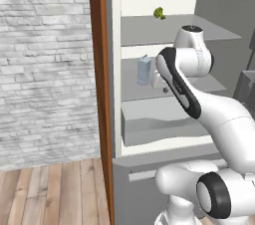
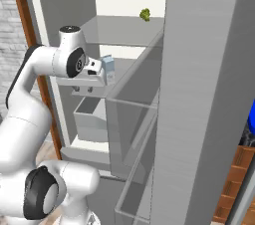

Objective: Take out the milk from the fridge and place it on the tray on the counter. Then take the sugar cube near the tray and place it in the tray.

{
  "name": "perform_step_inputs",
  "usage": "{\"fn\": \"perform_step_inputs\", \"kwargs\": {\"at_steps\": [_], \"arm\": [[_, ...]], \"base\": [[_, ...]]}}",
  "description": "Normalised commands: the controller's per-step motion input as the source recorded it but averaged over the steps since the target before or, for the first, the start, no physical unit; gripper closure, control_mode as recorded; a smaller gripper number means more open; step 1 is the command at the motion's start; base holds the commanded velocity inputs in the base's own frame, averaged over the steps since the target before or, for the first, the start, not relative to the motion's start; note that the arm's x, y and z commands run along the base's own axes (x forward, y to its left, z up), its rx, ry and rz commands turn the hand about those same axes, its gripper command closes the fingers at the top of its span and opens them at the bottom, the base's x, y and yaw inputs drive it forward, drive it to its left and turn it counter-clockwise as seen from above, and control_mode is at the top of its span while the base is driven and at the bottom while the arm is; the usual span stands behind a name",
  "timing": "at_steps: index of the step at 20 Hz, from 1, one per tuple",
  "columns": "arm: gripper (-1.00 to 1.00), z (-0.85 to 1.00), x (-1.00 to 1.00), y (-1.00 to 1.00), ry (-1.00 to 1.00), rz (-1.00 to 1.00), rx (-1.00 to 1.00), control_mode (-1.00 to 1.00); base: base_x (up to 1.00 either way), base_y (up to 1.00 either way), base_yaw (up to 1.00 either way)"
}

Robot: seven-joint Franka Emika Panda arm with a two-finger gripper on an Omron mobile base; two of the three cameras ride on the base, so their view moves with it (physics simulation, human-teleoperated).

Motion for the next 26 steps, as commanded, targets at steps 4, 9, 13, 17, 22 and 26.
{"fn": "perform_step_inputs", "kwargs": {"at_steps": [4, 9, 13, 17, 22, 26], "arm": [[-1.00, 0.00, -0.39, 0.00, -0.11, 0.00, 0.00, -1.00], [-1.00, 0.00, -0.41, 0.00, -0.23, 0.00, 0.00, -1.00], [-1.00, 0.06, -0.08, 0.00, -0.30, 0.00, 0.00, -1.00], [-1.00, 0.10, 0.00, 0.00, -0.36, 0.02, 0.00, -1.00], [-1.00, 0.15, 0.00, -0.11, -0.49, 0.08, 0.00, -1.00], [-1.00, 0.02, 0.10, -0.01, -0.33, 0.07, 0.00, -1.00]], "base": [[0.00, 0.00, 0.00], [0.00, 0.00, 0.00], [0.00, 0.00, 0.00], [0.00, 0.00, 0.00], [0.00, 0.00, 0.00], [0.00, 0.00, 0.00]]}}
